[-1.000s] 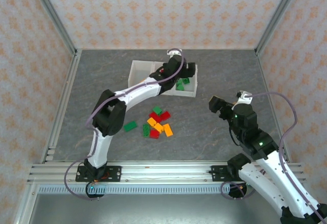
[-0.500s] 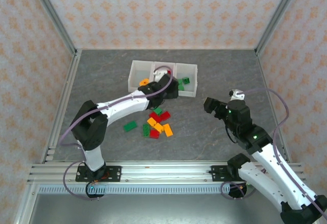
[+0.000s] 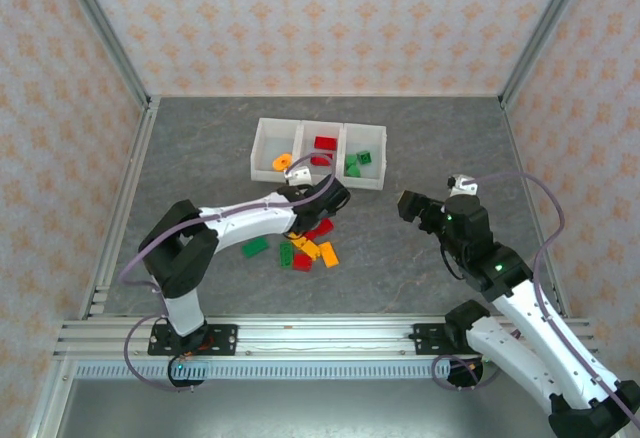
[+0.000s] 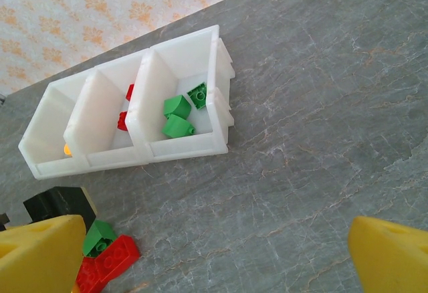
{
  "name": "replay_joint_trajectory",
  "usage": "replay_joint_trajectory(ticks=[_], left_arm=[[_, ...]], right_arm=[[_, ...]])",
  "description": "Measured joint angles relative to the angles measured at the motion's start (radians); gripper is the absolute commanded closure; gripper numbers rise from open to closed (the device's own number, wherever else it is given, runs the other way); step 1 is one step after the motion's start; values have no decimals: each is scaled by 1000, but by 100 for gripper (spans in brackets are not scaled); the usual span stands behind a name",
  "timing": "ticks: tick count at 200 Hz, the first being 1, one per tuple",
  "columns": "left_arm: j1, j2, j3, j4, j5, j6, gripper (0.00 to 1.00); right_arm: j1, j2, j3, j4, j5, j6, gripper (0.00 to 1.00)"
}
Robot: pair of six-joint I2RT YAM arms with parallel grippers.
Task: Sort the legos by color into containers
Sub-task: Pick up the lego from the center of the table.
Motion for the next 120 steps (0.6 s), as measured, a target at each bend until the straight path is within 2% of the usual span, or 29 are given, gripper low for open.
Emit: replay_joint_trajectory(ticks=[38,68,120], left_arm=[[0,73,35,-29,35,-24,3],[0,164,54,-22,80,-14,12],[27,167,51,-5,118,26,30]], right_arm=[[0,1,-2,3,0,0,0],[0,1,-2,3,0,0,0],[0,1,-3,3,0,0,0]])
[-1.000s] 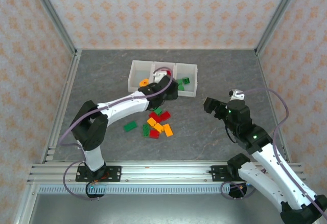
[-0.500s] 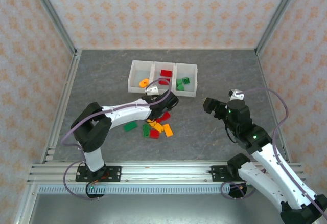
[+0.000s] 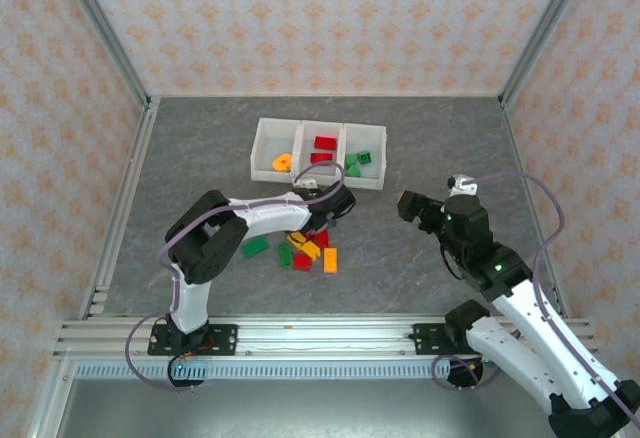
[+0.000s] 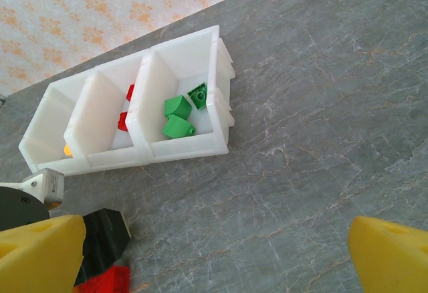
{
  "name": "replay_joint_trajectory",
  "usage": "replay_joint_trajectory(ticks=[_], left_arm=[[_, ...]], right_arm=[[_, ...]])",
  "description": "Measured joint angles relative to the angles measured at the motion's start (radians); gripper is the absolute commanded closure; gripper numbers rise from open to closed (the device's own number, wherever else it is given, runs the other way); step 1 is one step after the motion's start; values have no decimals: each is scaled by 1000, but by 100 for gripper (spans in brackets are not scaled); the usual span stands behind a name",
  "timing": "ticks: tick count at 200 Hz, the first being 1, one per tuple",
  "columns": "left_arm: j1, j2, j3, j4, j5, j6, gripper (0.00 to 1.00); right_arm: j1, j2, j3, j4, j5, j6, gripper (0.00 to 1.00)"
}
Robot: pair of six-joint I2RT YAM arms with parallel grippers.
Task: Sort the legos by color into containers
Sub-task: Pick up the lego from the center of the table.
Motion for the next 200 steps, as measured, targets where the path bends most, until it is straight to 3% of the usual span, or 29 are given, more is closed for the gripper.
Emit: replay_joint_trajectory(ticks=[45,102,126,200], left_arm=[[29,0,-8,43,47,50,47],[31,12,10,54,88,100,55],[32,29,35,55,90,114,65],[45,23,50,64,84,176,68]], right_arm=[[0,4,0,0,0,0,0],[0,10,-5,0,0,0,0],[0,11,-6,0,0,0,0],[0,13,-6,0,0,0,0]])
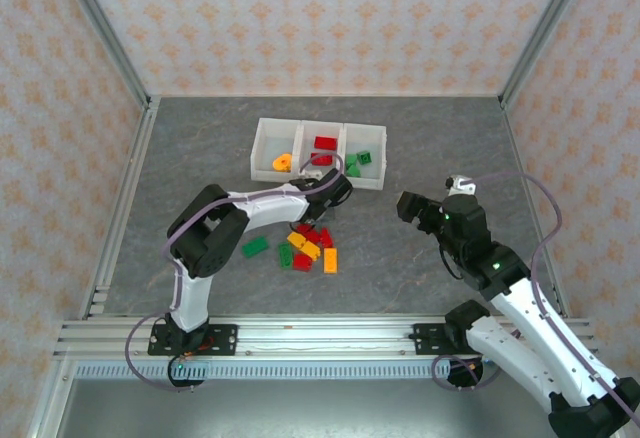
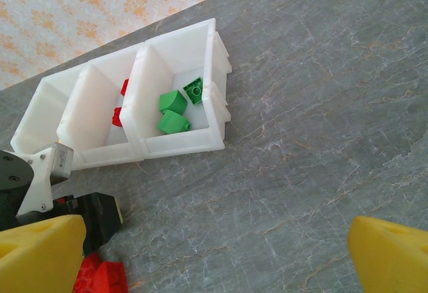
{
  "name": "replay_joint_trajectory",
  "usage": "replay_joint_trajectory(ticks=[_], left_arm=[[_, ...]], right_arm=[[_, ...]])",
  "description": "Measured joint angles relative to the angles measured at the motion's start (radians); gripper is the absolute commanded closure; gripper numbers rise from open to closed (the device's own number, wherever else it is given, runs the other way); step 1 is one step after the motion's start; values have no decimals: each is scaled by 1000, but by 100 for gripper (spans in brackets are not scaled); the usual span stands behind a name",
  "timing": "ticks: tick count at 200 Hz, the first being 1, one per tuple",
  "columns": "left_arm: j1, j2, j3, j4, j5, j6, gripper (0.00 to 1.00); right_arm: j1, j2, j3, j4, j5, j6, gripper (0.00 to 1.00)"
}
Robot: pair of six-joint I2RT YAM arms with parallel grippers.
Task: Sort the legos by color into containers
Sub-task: Pick up the lego from the center of the table, then place the lego in the container.
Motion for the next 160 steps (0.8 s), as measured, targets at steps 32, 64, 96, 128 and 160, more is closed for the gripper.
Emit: replay_joint_trajectory(ticks=[32,64,96,128,160], left_arm=[[0,-74,-4,31,0,31,70],[0,-185,-18,135,10,51,70],[0,-197,35,195,10,87,70],[0,-100,212,233,13,144,70],[0,53,415,274,22,214,67]], right_arm=[[0,1,0,0,0,0,0],[0,6,0,0,2,0,0],[0,6,0,0,4,0,0],[0,6,0,0,4,0,0],[0,6,-2,0,4,0,0]])
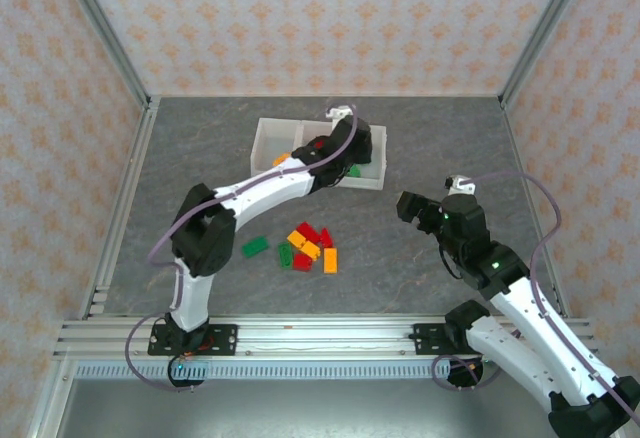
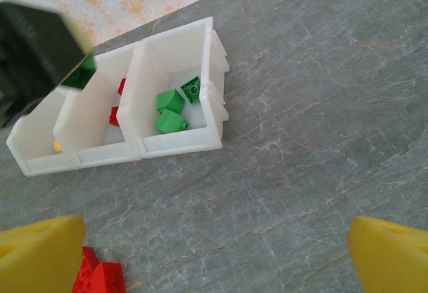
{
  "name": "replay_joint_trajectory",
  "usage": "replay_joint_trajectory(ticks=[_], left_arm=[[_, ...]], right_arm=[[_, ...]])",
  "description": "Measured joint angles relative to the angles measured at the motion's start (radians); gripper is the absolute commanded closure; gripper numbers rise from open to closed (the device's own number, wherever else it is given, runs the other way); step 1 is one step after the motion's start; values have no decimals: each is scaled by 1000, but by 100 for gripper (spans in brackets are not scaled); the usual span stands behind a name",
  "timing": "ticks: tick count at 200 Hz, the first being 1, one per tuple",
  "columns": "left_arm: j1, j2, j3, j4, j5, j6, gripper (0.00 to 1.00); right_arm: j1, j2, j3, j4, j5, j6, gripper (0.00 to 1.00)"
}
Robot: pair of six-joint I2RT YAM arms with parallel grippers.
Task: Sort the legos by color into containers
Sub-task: Place the lego in the container.
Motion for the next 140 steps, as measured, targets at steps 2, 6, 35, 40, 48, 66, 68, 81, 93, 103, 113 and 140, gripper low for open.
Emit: replay_joint_trajectory(ticks=[2,6,35,40,48,66,68,81,93,103,113,140], left_arm=[[0,10,11,0,2,2,67],[0,30,35,1,6,5,67],[12,206,235,-6,43,22,67],[15,233,267,-14,47,22,66],[18,274,312,-24,57,25,66],[24,336,374,-49,70,25,64],[24,341,378,-52,71,25,64],[27,357,387,-68,82,25,63],[31,362,387,-83,88,25,62],[33,362,387,-95,89,25,60],[35,362,387,-95,89,24,57],[46,362,386,-99,91,19,39]], right_arm=[[0,0,0,0,0,0,0],[0,0,0,0,0,0,0],[0,0,-2,0,0,0,0],[0,0,-2,0,0,0,0],[0,0,-2,0,1,0,0],[0,0,-2,0,4,0,0],[0,0,-2,0,4,0,0],[0,0,-2,0,4,0,0],[0,0,-2,0,6,0,0],[0,0,-2,0,7,0,0],[0,0,-2,0,7,0,0],[0,0,-2,0,7,0,0]])
